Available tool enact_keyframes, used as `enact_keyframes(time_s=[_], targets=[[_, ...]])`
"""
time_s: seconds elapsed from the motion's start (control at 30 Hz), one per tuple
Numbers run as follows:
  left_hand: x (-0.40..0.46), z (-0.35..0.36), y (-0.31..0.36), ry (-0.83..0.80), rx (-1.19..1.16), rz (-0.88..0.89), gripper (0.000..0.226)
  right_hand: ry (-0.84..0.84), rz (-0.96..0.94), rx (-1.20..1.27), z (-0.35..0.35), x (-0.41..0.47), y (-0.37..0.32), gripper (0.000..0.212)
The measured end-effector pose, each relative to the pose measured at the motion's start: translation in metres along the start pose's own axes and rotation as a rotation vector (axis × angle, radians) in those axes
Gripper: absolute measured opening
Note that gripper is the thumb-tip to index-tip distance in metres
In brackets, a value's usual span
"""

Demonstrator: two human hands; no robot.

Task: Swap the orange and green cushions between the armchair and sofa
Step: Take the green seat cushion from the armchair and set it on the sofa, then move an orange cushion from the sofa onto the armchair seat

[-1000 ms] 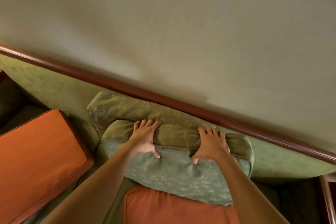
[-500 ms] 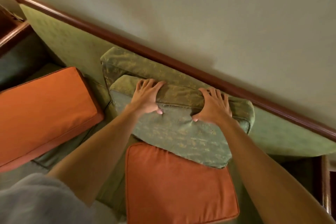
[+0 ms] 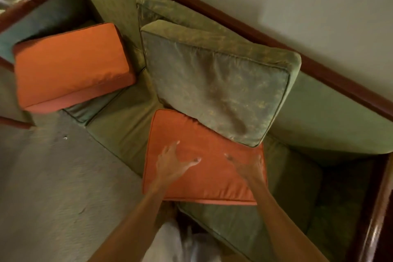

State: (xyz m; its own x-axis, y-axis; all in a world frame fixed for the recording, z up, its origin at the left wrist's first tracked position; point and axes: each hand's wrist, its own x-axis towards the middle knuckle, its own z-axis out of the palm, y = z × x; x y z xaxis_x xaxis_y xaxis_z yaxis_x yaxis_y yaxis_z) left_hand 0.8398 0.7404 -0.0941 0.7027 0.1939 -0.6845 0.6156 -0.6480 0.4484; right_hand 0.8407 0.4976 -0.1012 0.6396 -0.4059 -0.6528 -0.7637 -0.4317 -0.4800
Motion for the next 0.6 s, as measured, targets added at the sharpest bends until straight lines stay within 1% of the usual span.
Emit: enact_keyframes(time_s=[0.07, 0.13, 0.23, 0.37, 0.47, 0.6], targets=[[0.013, 0.016, -0.018, 0.014, 0.035, -0.044, 0.122, 0.008, 0.161, -0.091, 0.005, 0.019, 0.028, 0.152], [0.034, 0.029, -0.033, 0.026, 0.076, -0.083, 0.127, 0.027, 0.200, -0.109, 0.010, 0.035, 0.046, 0.157], [0.070, 0.050, -0.050, 0.037, 0.154, -0.094, 0.137, 0.068, 0.204, -0.150, 0.030, 0.071, 0.062, 0.157], [0.099, 0.079, -0.078, 0.024, 0.291, -0.064, 0.151, 0.125, 0.186, -0.255, 0.051, 0.108, 0.080, 0.160], [0.100, 0.098, -0.096, 0.061, 0.352, -0.016, 0.152, 0.199, 0.136, -0.337, 0.063, 0.115, 0.099, 0.156], [0.090, 0.102, -0.103, 0.039, 0.431, -0.001, 0.153, 0.259, 0.085, -0.362, 0.066, 0.101, 0.115, 0.146]])
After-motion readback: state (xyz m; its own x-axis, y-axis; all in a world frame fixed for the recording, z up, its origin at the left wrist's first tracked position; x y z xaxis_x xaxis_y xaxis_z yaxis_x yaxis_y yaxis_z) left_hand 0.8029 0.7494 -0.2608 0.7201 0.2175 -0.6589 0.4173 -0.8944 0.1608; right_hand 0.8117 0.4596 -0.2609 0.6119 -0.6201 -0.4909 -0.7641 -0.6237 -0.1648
